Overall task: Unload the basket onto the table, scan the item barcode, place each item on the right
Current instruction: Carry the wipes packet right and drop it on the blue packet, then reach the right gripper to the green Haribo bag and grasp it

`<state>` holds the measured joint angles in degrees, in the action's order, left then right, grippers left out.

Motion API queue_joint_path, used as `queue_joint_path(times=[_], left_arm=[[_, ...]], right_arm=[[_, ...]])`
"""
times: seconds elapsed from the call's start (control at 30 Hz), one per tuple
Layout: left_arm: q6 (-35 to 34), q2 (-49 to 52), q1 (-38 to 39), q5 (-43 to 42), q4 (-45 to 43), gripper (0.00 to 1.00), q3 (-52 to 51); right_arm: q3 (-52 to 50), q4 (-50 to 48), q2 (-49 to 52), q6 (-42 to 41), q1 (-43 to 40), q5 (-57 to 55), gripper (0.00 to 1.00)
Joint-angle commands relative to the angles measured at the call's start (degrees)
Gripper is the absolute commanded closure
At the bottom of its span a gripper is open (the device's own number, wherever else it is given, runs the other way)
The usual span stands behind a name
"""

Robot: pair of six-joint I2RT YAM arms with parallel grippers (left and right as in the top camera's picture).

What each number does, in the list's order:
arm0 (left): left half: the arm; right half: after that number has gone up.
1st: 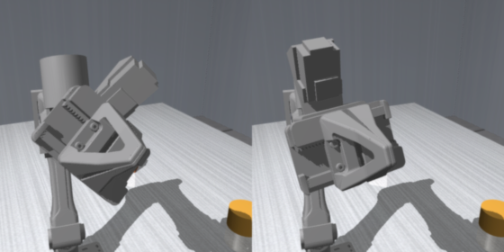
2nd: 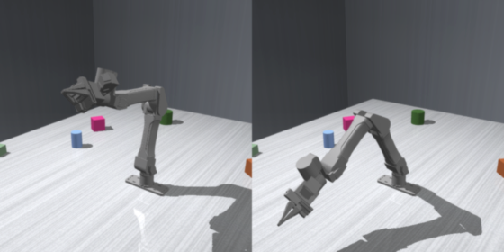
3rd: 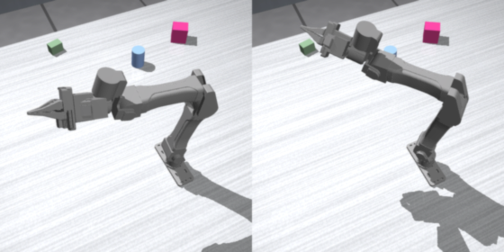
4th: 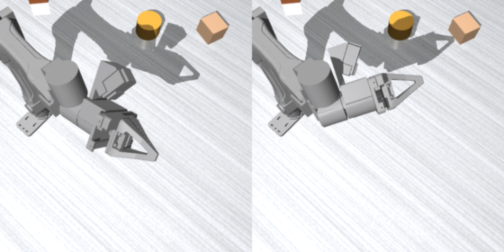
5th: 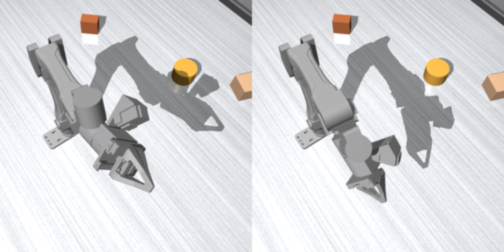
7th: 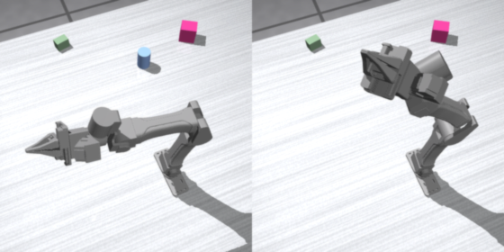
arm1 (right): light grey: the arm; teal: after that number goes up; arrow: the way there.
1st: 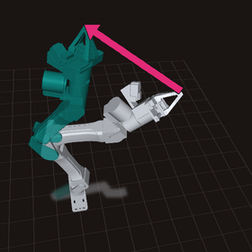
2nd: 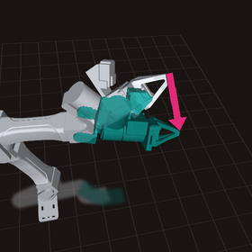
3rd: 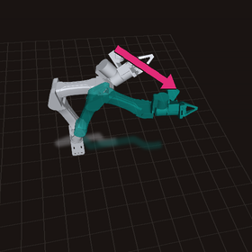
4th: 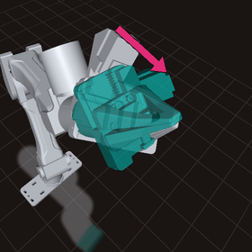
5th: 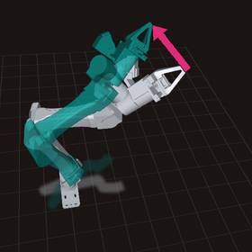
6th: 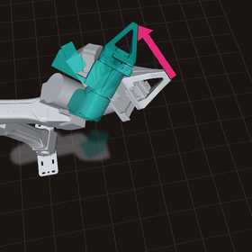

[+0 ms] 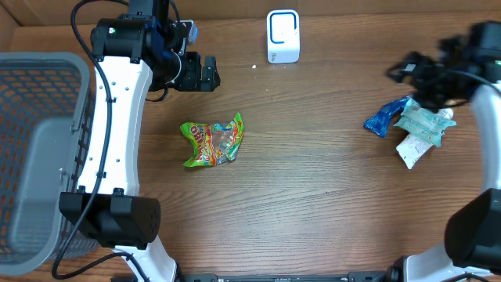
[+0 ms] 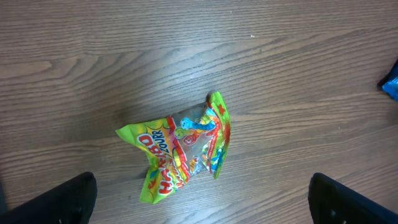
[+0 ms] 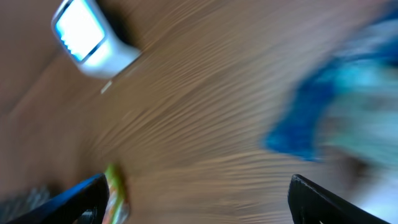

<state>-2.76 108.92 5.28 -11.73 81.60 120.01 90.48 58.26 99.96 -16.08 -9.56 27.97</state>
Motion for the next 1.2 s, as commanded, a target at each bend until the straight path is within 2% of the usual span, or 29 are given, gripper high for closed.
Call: queue_joint_path(times=[0.0,0.17,0.2,0.23,0.3,0.5,0.6,0.8,0.9,0.97,1.0,1.07,1.17], left_arm=[[1.09,-0.26,0.39,0.15,0.02,0.0,0.96],[1.09,-0.26,0.39,0.15,0.02,0.0,0.96],[1.09,-0.26,0.39,0.15,0.02,0.0,0.96],[1.09,-0.26,0.39,0.17,0.02,0.0,0.96],[1.09,-0.26,0.39,0.15,0.02,0.0,0.96],[1.09,-0.26,0.39,0.15,0.02,0.0,0.96],[1.09,-0.26,0.39,0.15,0.02,0.0,0.96],[1.09,-0.26,0.39,0.15,0.02,0.0,0.96],[1.09,-0.26,0.39,0.15,0.02,0.0,0.96],[1.09,-0.26,0.39,0.15,0.02,0.0,0.96],[1.09,-0.26,0.39,0.17,0.02,0.0,0.96],[1.09,-0.26,0.39,0.17,0.02,0.0,0.96],[1.09,-0.26,0.39,0.15,0.02,0.0,0.96]], right_arm=[[0.96,-1.9,1.66,1.29,7.85,5.99,0.07],[0.26,-6.69,6.82,-2.36,18.78,5.79,0.13],[0.0,-7.8,8.26,-3.56,20.96,5.79,0.2],[-0.24,-8.79,9.66,-5.55,23.1,5.81,0.31],[-0.42,-10.4,11.82,-7.5,26.34,5.81,0.38],[-0.42,-17.14,17.84,-11.47,35.98,4.61,0.38],[-0.42,-20.52,20.83,-17.0,40.11,0.66,0.5],[-0.42,-23.41,24.79,-21.66,45.29,-3.93,0.51],[-0.42,-24.2,26.38,-22.99,46.99,-5.66,0.56],[-0.42,-24.28,27.06,-23.02,47.45,-5.66,0.62],[-0.42,-23.87,27.23,-22.97,47.5,-5.77,0.69],[-0.39,-22.34,27.26,-23.04,47.23,-7.08,0.94],[0.37,-19.71,26.4,-23.17,44.35,-7.85,0.96]])
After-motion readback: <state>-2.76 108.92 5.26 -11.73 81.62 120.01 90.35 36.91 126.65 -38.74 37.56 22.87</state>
